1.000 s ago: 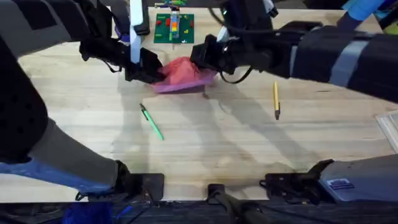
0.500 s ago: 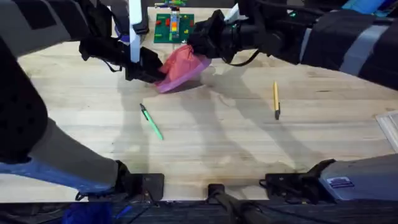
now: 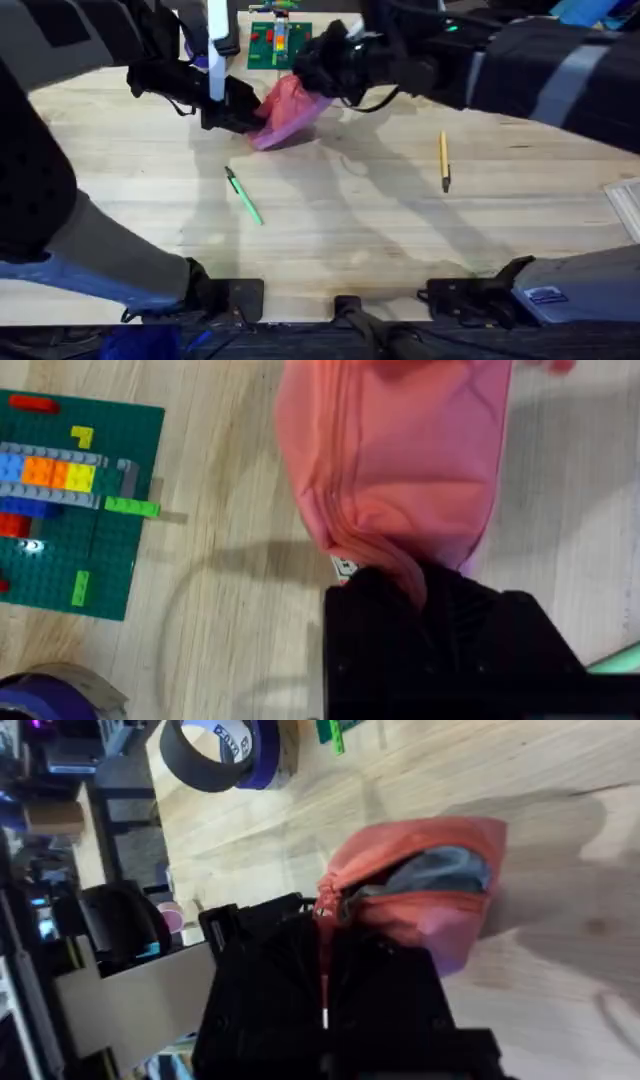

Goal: Unzip the bag, pick up the pens from the table one at a time and place them inside, then zip the bag closed.

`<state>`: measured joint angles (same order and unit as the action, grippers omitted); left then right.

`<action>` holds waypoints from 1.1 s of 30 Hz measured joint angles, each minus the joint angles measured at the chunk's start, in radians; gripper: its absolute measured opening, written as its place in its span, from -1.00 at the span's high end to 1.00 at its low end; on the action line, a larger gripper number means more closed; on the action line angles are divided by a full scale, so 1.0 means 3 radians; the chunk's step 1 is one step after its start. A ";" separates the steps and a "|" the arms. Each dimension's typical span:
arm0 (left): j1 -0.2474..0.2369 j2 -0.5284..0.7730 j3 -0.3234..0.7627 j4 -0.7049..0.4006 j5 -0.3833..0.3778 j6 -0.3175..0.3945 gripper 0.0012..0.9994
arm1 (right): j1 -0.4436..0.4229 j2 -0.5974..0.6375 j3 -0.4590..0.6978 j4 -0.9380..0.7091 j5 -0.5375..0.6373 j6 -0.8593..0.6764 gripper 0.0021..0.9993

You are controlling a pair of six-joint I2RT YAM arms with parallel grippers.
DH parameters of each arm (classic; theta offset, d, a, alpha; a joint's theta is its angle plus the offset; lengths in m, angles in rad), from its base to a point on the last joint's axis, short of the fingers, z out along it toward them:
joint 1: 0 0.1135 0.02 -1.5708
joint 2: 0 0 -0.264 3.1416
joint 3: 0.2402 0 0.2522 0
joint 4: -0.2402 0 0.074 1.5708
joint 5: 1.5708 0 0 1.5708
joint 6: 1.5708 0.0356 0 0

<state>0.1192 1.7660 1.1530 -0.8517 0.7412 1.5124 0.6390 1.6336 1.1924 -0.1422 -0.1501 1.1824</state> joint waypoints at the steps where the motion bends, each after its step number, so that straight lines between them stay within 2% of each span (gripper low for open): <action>1: 0.0003 0.0000 0.0000 0.0000 -0.0011 0.0000 0.92 | 0.0042 0.0038 0.0022 0.0011 0.0061 0.0000 0.94; 7: 0.0008 0.0000 0.0000 0.0010 -0.0040 -0.0003 0.92 | 0.0160 0.0195 0.0098 0.0096 0.0319 0.0000 0.94; 17: 0.0008 0.0000 0.0000 0.0006 -0.0065 -0.0001 0.92 | 0.0197 0.0213 0.0099 0.0177 0.0379 -0.0035 0.94; 24: 0.0006 0.0000 0.0000 -0.0001 -0.0059 -0.0001 0.92 | 0.0189 0.0188 0.0100 0.0101 0.0378 -0.0604 0.93; 25: 0.0003 0.0000 0.0000 -0.0006 -0.0053 -0.0001 0.92 | 0.0189 0.0160 0.0099 0.0034 0.0383 -0.0717 0.89; 27: -0.0016 0.0000 -0.0001 -0.0016 -0.0025 -0.0001 0.92 | 0.0196 0.0081 0.0099 -0.0132 0.0405 -0.0965 0.41; 31: -0.0085 0.0000 -0.0001 -0.0009 0.0049 0.0000 0.92 | 0.0243 -0.0133 0.0098 -0.0592 0.0556 -0.1469 -0.74; 32: -0.0098 0.0000 -0.0001 -0.0002 0.0080 0.0000 0.92 | 0.0264 -0.0183 0.0095 -0.0666 0.0585 -0.1589 -0.93; 33: -0.0106 0.0000 -0.0001 -0.0017 0.0115 -0.0001 0.92 | 0.0287 -0.0234 0.0095 -0.0694 0.0614 -0.1679 -0.98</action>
<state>0.0875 1.7660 1.1526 -0.8568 0.7758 1.5120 0.7251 1.5635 1.2209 -0.3504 0.0341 0.6786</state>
